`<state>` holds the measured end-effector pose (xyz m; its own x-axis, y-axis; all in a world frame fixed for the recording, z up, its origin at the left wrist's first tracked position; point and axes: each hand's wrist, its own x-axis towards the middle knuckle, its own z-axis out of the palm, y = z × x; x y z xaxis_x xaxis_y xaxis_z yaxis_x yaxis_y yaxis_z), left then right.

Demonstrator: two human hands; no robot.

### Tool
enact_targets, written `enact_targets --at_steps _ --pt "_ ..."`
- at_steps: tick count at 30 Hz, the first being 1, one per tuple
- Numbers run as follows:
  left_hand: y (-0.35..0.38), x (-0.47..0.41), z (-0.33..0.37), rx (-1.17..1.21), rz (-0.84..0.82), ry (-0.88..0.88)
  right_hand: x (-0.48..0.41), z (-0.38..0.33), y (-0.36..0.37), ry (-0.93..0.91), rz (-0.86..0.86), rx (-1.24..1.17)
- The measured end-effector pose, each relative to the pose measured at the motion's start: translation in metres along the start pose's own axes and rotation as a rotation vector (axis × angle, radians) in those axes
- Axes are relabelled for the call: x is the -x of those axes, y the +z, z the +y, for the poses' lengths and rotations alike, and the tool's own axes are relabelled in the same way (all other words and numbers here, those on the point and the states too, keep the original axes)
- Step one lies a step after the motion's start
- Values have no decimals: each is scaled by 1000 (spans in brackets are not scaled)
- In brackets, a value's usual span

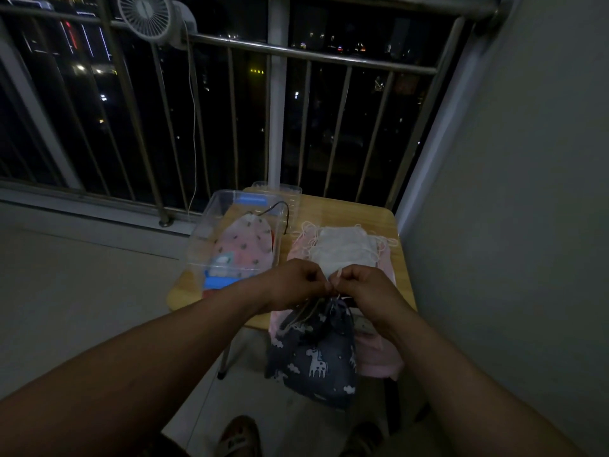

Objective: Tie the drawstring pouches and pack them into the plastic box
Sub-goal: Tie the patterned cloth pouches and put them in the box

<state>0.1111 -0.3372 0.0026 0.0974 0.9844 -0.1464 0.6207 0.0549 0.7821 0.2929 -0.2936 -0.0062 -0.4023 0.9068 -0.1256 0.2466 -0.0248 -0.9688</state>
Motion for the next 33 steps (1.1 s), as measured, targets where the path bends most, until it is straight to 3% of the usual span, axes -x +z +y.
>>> enact_targets --at_steps 7,12,23,29,33 --pt "0 0 3 -273 33 114 1 -1 -3 -43 26 117" --pt "-1 1 7 37 -45 -22 0 0 -5 -61 66 189" --pt "8 -4 -4 150 56 90 1 -4 -16 -67 -27 141" --pt "17 -2 -9 96 101 15 0 -2 -11 -134 -12 214" --pt "24 -1 -13 191 132 -24 -1 2 -6 -208 27 299"
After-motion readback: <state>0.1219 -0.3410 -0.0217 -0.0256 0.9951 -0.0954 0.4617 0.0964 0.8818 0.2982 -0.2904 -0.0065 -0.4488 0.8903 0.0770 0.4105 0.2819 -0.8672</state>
